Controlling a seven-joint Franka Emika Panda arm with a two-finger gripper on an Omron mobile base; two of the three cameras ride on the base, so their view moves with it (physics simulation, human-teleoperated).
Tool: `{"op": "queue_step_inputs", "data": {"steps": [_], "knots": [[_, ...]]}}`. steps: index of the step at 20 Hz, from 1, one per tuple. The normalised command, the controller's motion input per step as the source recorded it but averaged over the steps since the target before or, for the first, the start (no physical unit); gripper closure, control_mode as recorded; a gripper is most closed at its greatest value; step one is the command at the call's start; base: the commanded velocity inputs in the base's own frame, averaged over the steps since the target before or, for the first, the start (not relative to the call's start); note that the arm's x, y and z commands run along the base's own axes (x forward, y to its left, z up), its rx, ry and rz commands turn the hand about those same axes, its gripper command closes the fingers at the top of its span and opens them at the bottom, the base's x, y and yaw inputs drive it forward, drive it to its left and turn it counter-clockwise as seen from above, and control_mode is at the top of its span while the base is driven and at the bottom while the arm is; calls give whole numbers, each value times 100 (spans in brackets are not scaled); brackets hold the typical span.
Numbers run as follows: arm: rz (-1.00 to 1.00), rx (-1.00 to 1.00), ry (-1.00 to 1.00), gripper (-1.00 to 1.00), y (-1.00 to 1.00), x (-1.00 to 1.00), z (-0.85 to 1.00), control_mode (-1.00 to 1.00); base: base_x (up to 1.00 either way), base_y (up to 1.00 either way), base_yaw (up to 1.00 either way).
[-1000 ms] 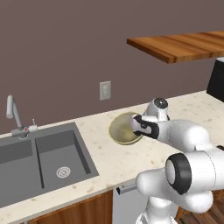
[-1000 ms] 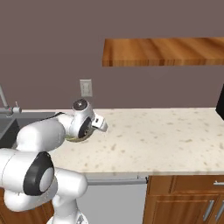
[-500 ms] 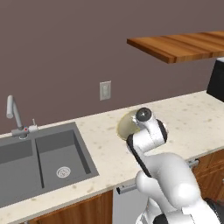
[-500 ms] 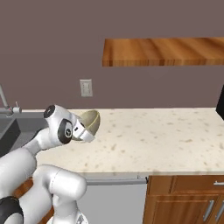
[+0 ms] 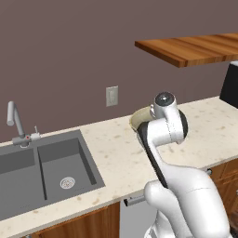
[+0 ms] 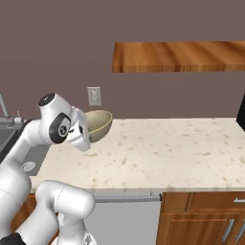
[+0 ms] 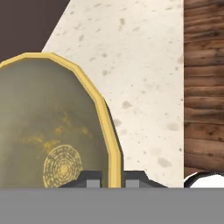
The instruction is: Clear the mugs and bowl far away from the sink.
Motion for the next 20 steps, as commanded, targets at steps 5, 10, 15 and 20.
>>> {"op": "queue_step_inputs", "data": {"steps": [5, 10, 15, 20], "knots": [[-3, 16, 0, 100, 14, -22, 35, -100, 0, 0, 0], [-9, -1, 0, 100, 16, -30, 2, -100, 0, 0, 0], [-30, -2, 0, 100, 15, -28, 3, -100, 0, 0, 0], [-19, 4, -2, 100, 6, -46, 10, -100, 0, 0, 0]]}}
